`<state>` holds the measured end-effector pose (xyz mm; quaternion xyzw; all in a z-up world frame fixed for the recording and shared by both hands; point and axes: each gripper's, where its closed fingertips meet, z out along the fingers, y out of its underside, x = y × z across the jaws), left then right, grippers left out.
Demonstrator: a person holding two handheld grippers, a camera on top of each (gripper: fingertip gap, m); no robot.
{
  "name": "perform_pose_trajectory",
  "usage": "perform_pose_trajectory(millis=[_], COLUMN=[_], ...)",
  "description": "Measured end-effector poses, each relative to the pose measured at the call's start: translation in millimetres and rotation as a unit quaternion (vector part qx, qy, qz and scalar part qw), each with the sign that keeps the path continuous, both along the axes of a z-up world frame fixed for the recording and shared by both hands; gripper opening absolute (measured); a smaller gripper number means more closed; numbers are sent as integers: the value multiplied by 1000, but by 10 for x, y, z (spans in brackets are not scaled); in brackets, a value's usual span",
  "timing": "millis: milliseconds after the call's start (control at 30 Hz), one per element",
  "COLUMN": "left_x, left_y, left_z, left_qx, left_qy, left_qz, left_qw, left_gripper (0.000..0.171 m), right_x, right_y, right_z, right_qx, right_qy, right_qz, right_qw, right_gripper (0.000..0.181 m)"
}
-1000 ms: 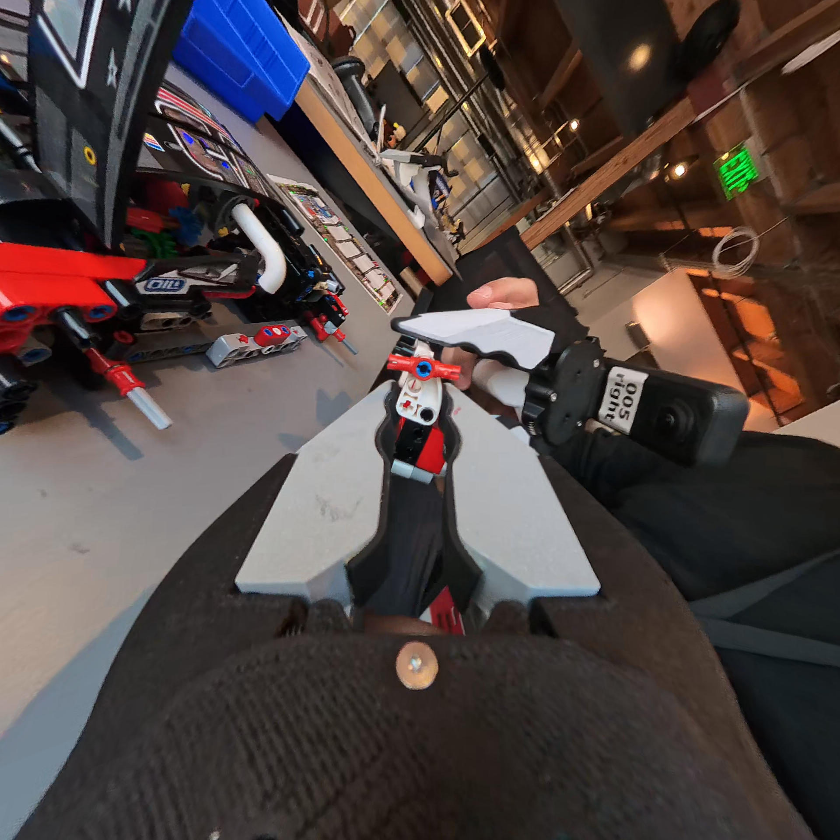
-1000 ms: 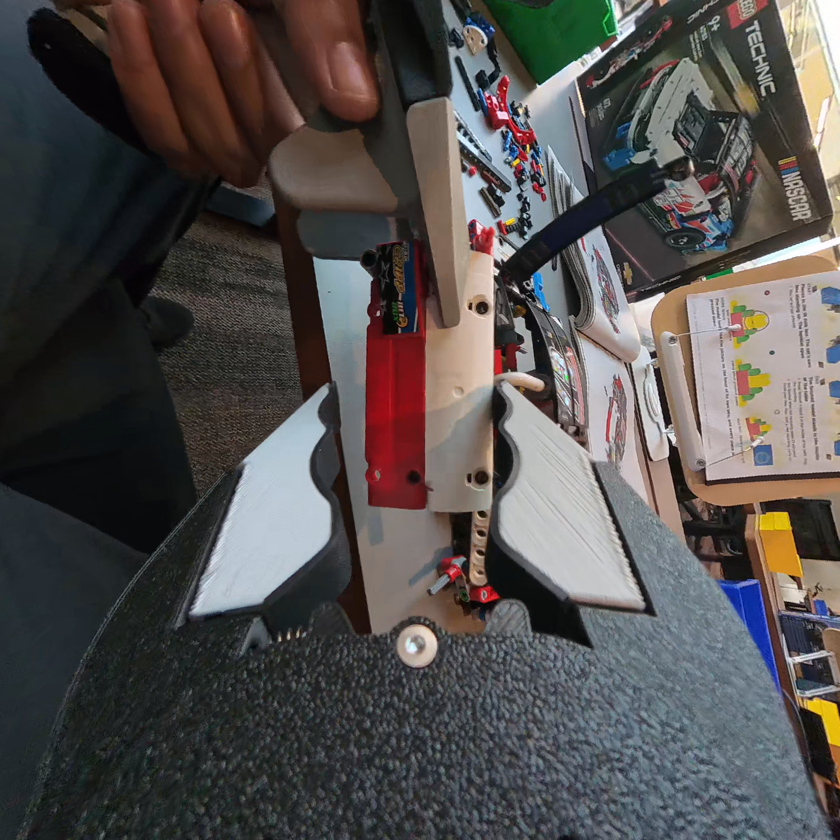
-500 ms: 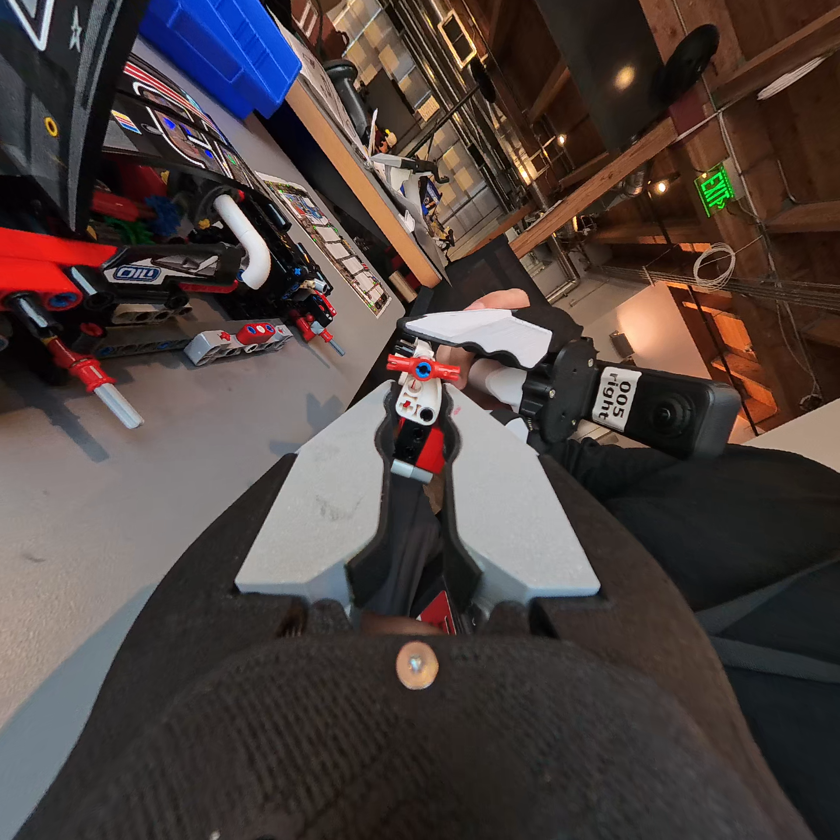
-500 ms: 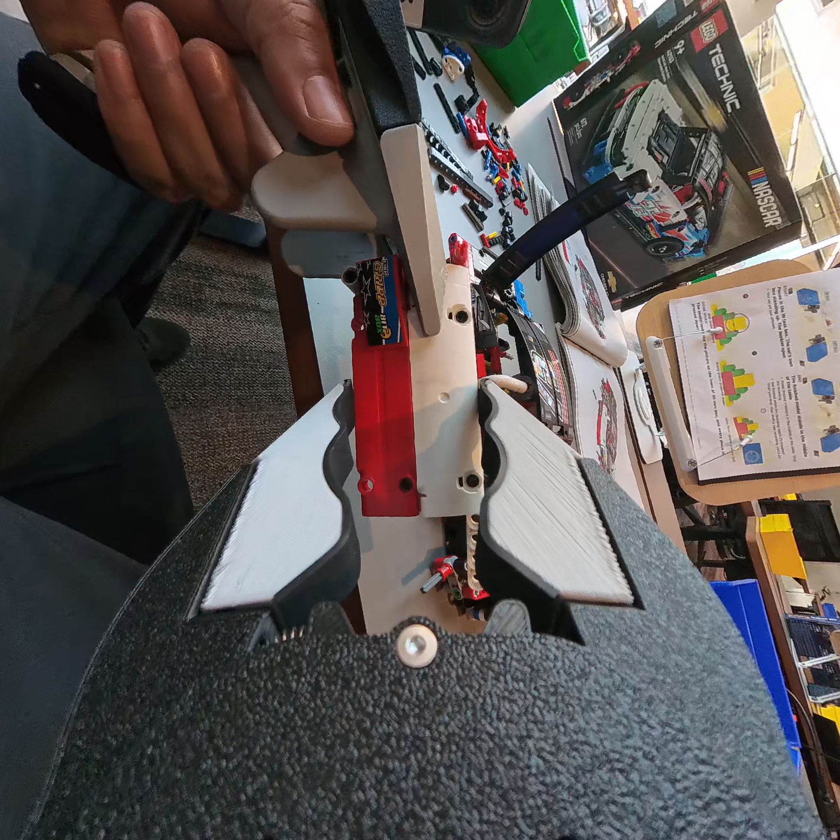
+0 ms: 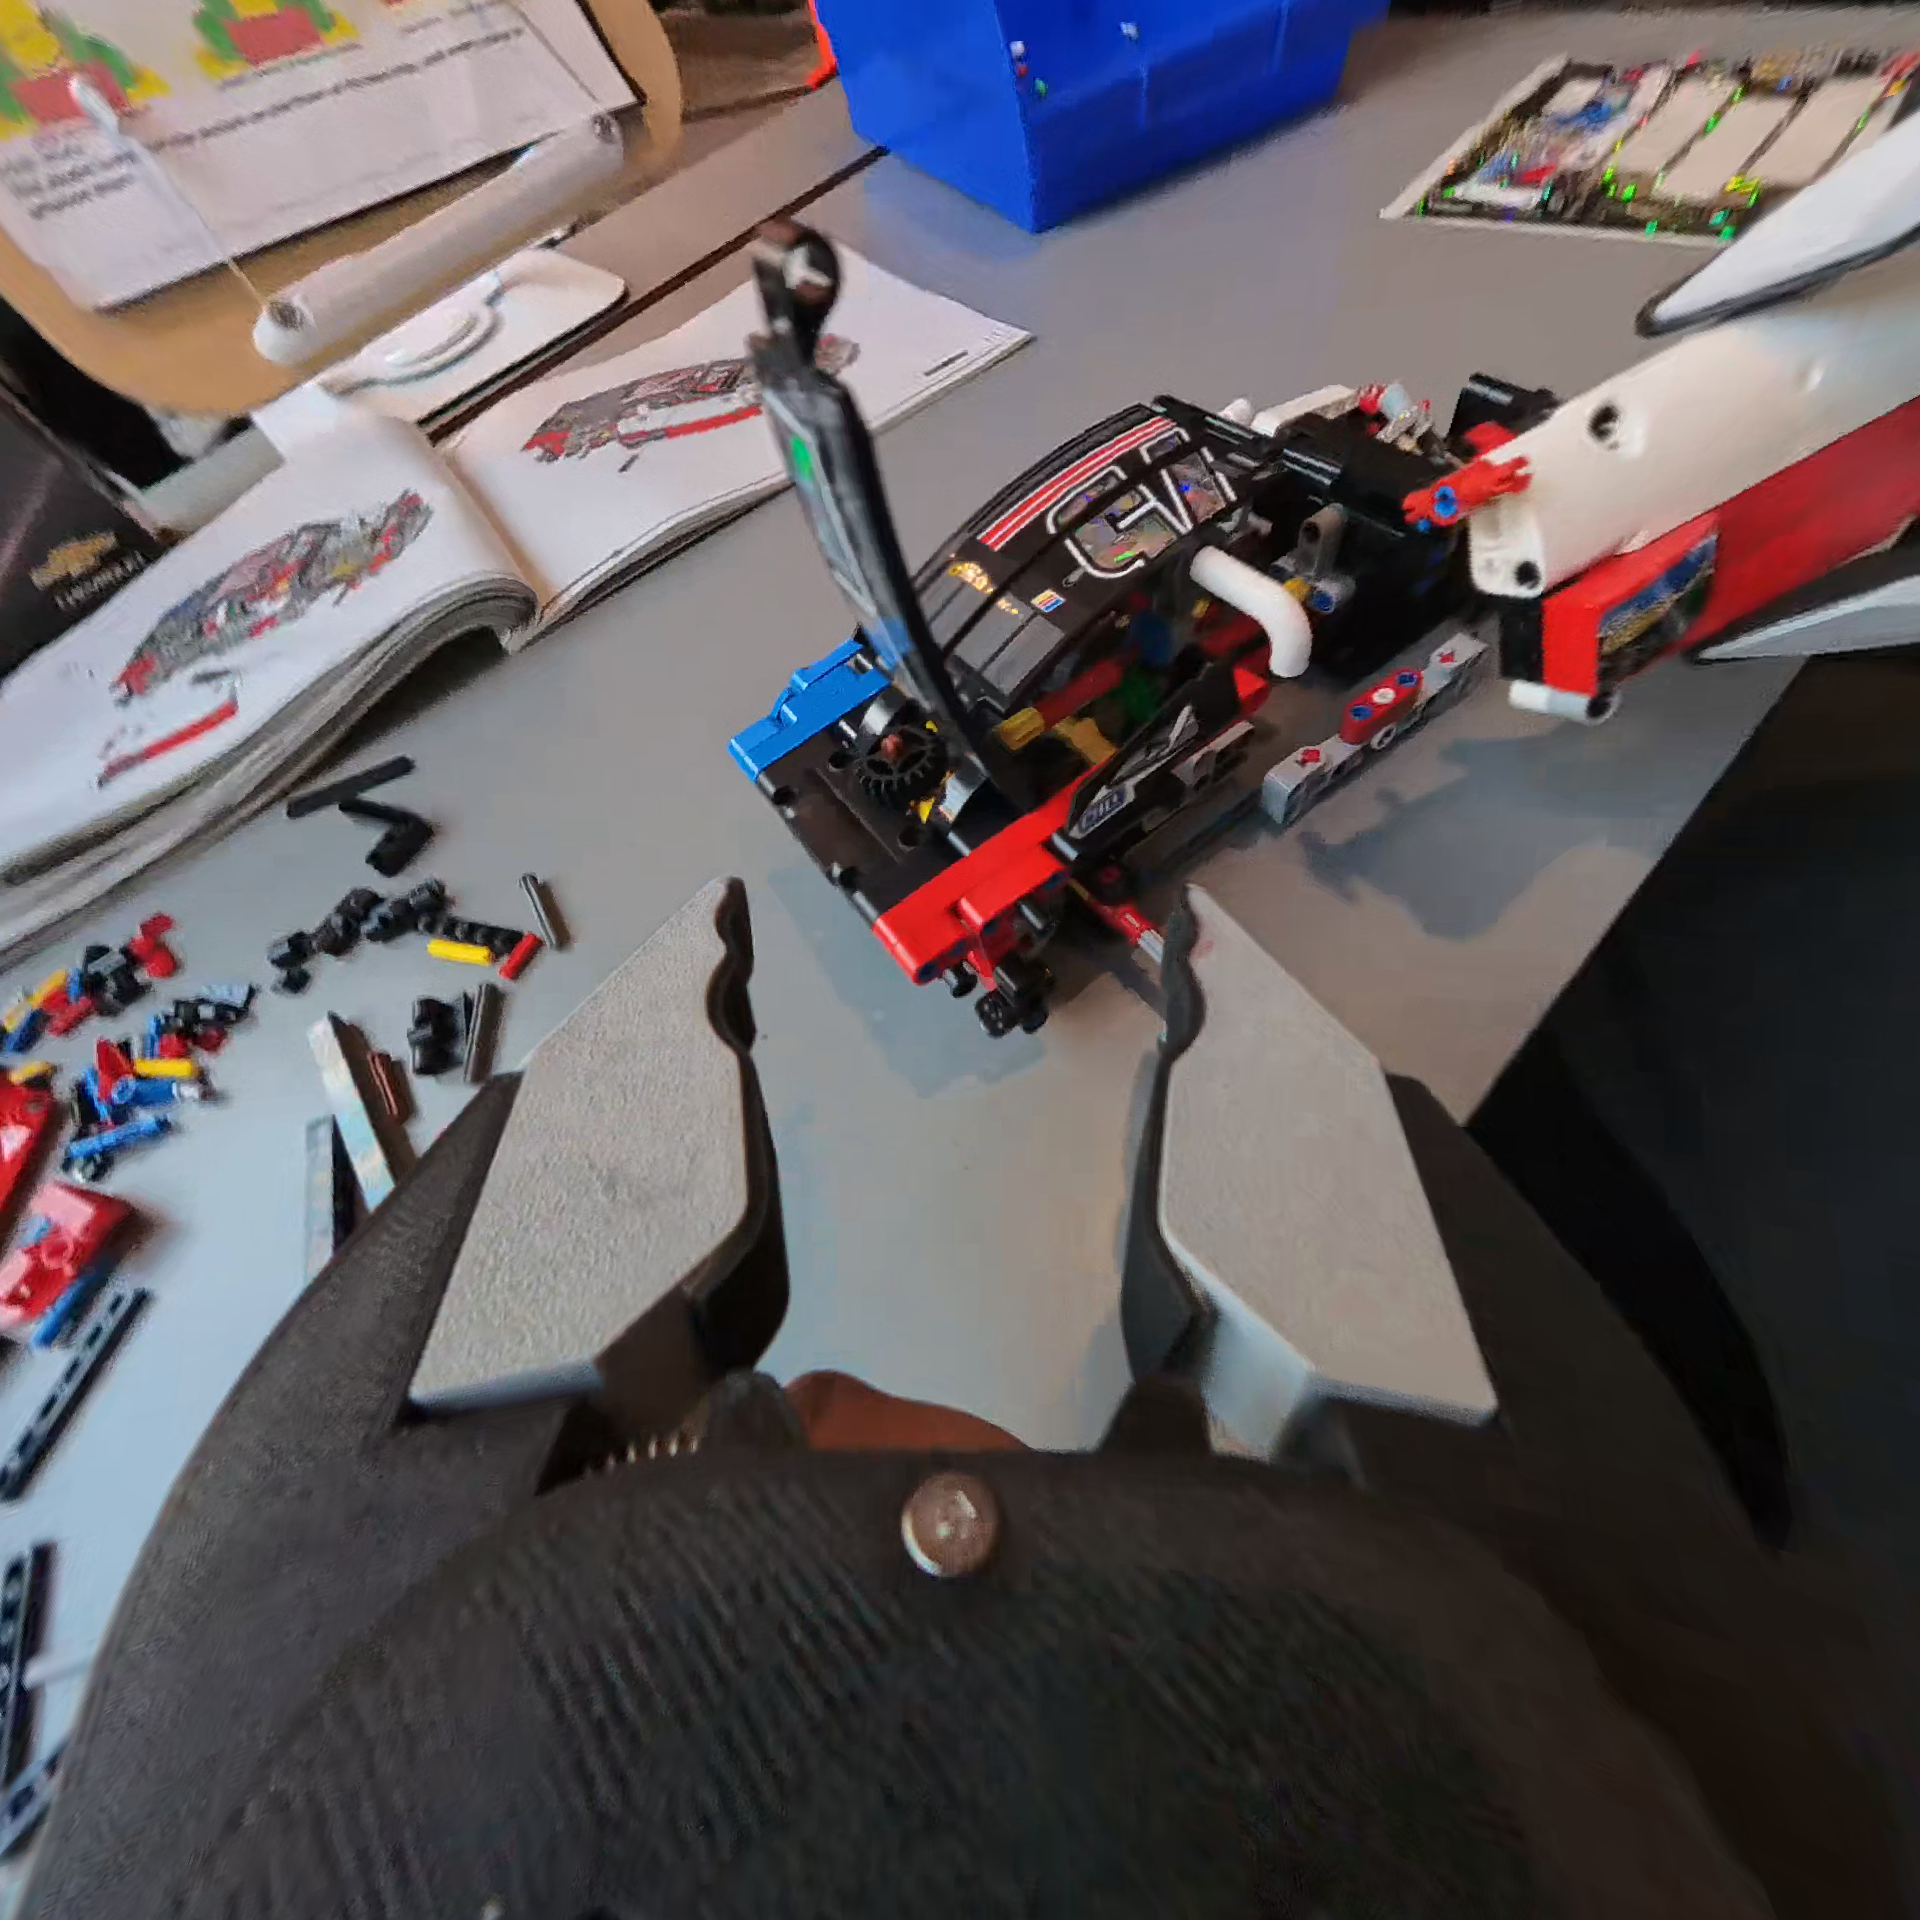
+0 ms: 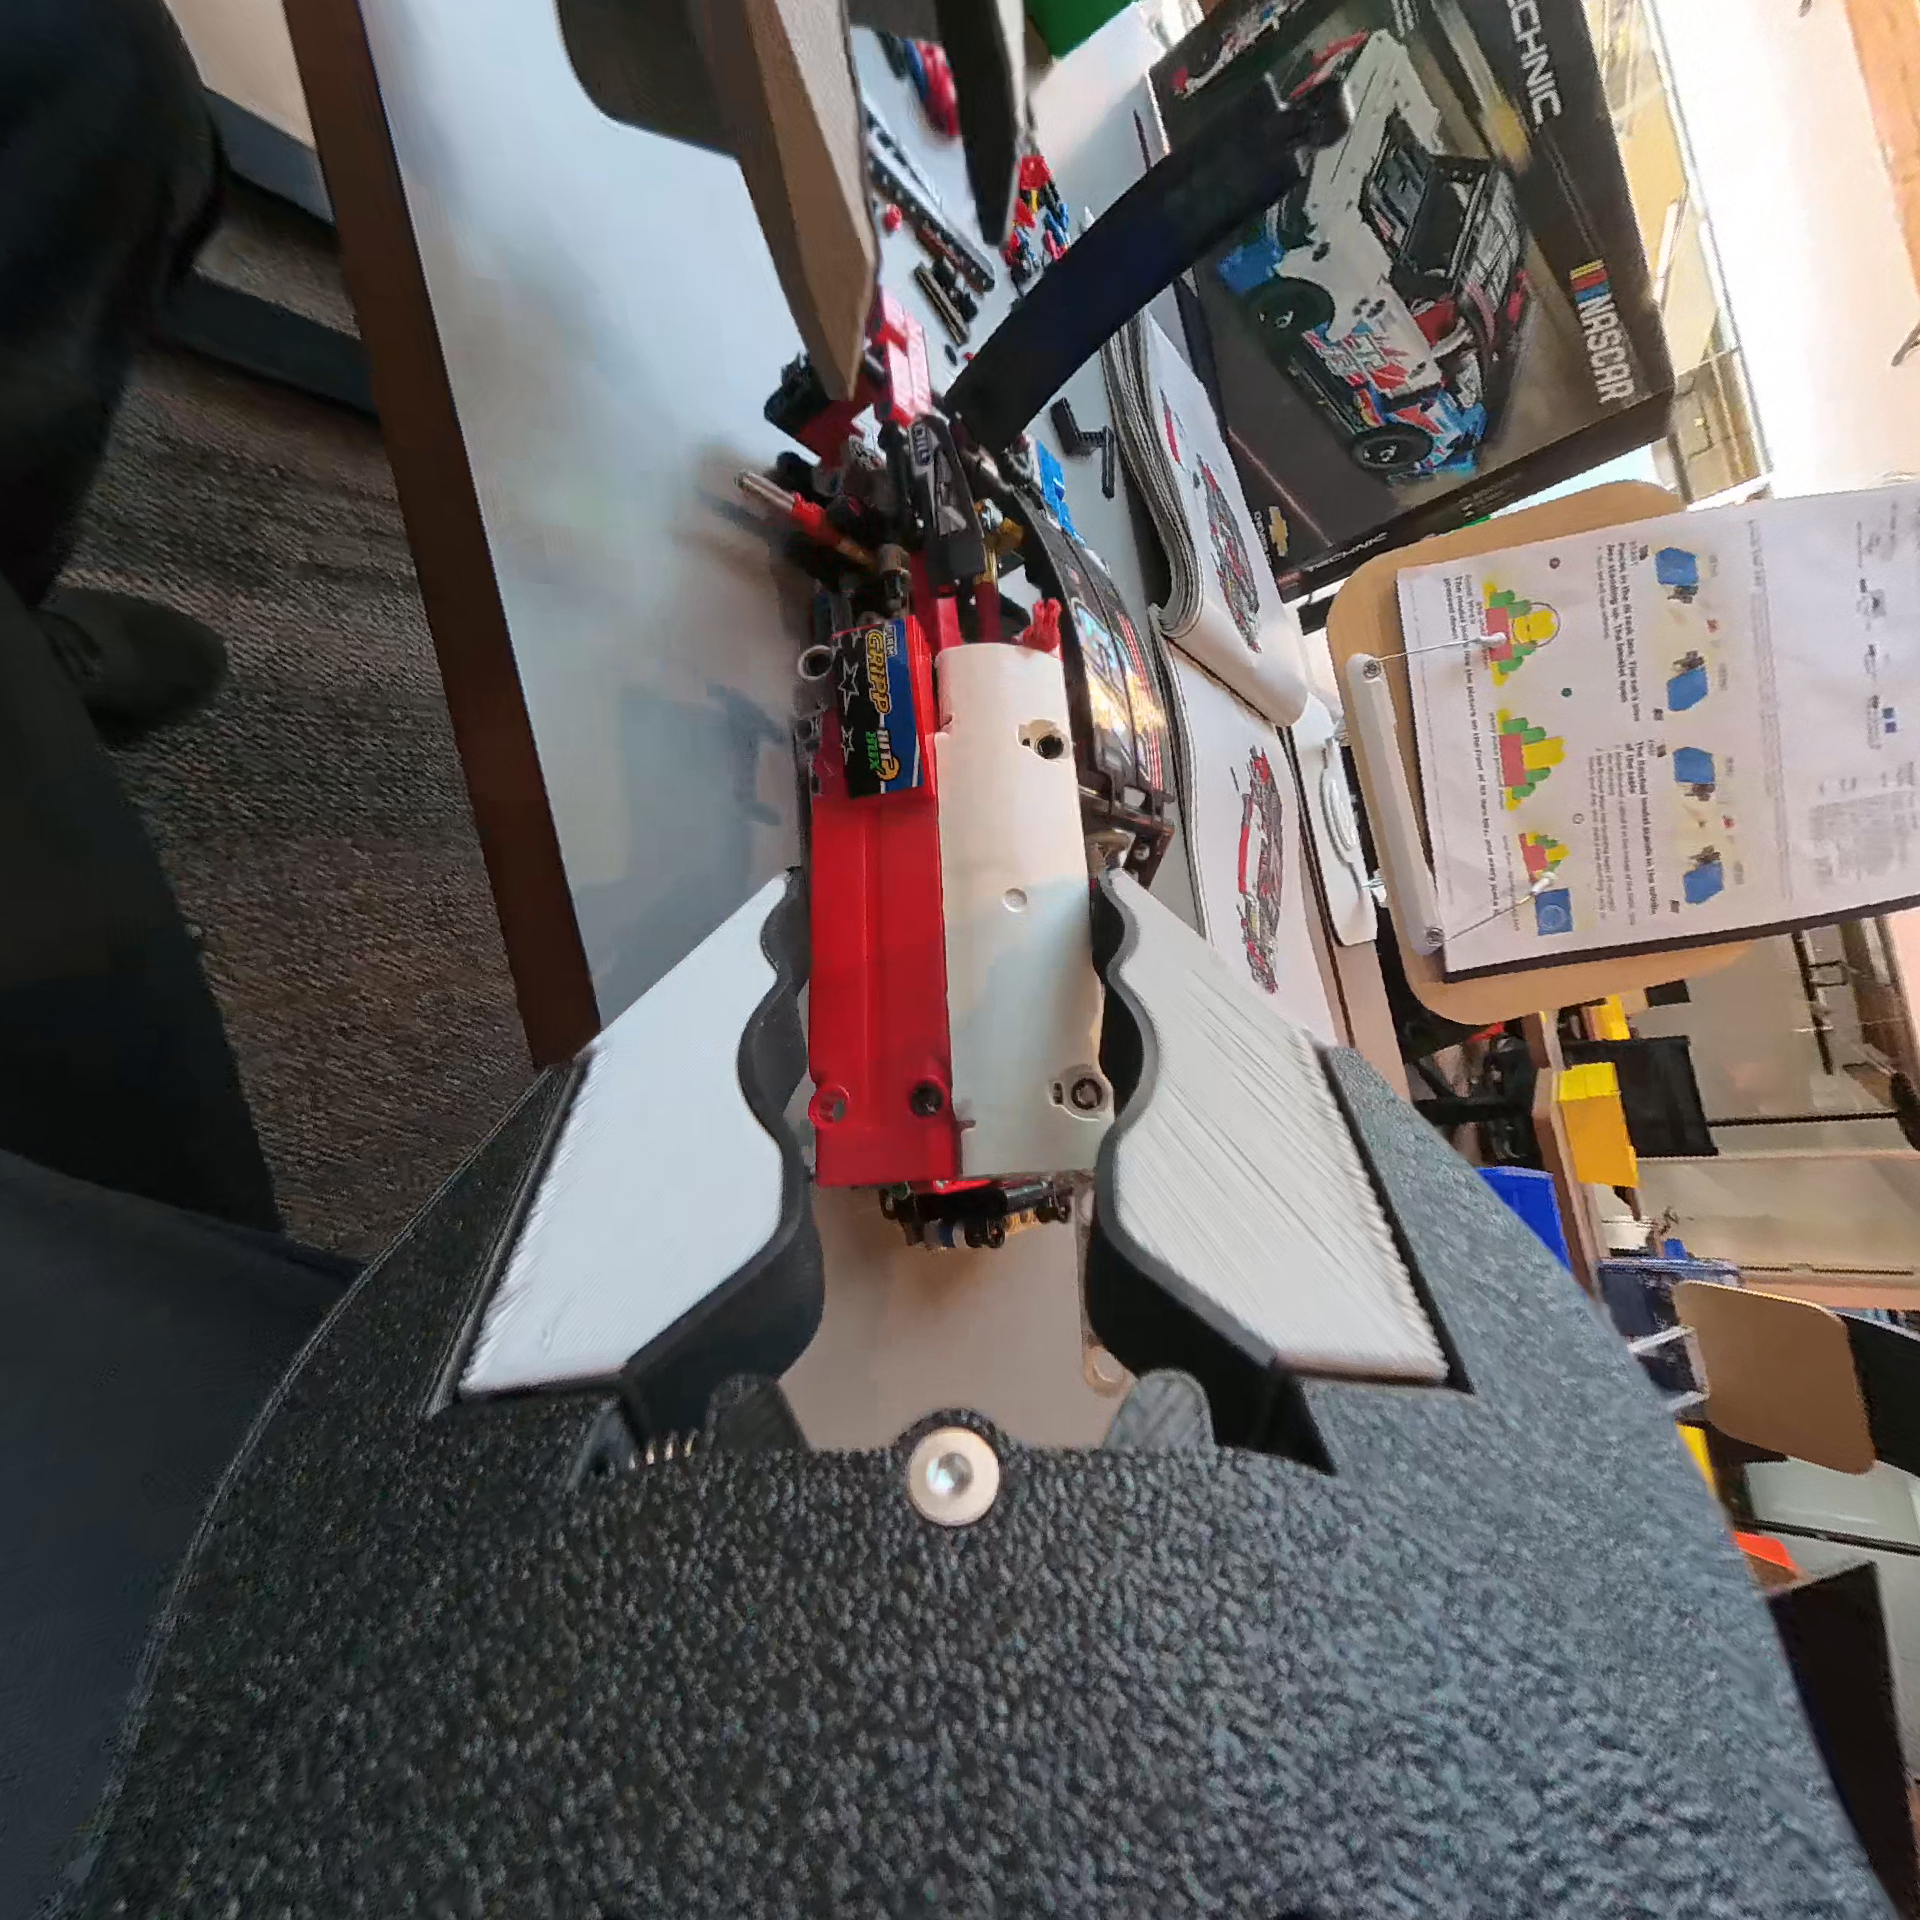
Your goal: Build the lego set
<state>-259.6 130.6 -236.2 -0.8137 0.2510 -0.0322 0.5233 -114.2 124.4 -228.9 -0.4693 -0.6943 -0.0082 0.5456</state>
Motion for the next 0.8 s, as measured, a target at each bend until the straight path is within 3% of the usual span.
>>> perform_pose_trajectory(millis=[133, 267, 367, 600, 733, 800], left_x=[162, 239, 319, 478, 632, 830], left_y=[176, 317, 309, -121, -427, -519], left_z=[-181, -175, -179, -75, 111, 37], left_qx=[-40, -28, -22, -34, 8, -25], left_qy=[4, -15, -3, -18, -1, -10], left_qz=[-19, -14, -13, -17, -41, -79], left_qw=[999, 999, 1000, 999, 999, 997], left_gripper=[78, 79, 73, 76, 46, 41], right_x=[65, 96, 80, 124, 68, 5], right_y=[16, -2, -24, -153, -210, -234], right_z=[-27, -47, 22, -112, -93, -32], right_qx=[49, 81, 154, 264, 258, 258], right_qy=[-15, -24, -22, -35, -7, 12], right_qz=[-4, 2, 12, 61, 81, 91], right_qw=[999, 996, 988, 962, 963, 962], right_gripper=[53, 53, 53, 53, 52, 52])
